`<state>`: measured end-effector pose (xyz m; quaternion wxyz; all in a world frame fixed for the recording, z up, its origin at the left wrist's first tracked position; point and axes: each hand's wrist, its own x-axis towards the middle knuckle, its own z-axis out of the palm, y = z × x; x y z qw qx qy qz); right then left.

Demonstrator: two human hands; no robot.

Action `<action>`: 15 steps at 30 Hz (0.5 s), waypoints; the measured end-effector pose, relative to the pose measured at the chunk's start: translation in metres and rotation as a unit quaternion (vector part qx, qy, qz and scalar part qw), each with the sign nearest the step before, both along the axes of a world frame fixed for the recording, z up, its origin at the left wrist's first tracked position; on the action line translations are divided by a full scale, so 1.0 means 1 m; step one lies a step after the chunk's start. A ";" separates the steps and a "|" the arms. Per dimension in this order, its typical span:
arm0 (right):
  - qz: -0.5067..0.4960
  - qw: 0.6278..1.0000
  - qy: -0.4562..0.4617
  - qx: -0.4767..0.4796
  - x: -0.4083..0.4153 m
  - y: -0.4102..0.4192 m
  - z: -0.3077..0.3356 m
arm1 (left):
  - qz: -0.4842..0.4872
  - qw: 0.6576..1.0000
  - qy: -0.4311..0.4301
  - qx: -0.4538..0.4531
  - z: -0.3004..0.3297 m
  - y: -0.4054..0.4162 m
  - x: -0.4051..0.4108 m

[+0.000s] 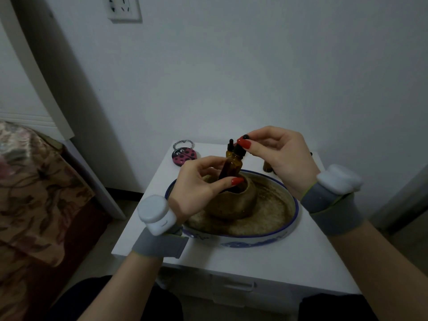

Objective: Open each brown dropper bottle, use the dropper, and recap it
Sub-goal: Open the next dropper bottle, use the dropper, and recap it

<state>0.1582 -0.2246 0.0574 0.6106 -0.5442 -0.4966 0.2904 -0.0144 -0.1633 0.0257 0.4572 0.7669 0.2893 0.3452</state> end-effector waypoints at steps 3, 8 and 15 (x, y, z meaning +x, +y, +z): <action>-0.005 1.000 0.007 -0.001 0.000 0.000 -0.001 | -0.004 1.000 0.002 0.001 0.002 -0.002 0.000; -0.002 1.000 0.019 0.001 -0.001 -0.001 0.000 | -0.002 1.000 0.005 0.002 0.002 -0.002 0.000; 0.014 0.999 0.024 0.020 -0.004 -0.004 0.003 | -0.004 1.000 0.005 -0.010 0.005 -0.002 -0.001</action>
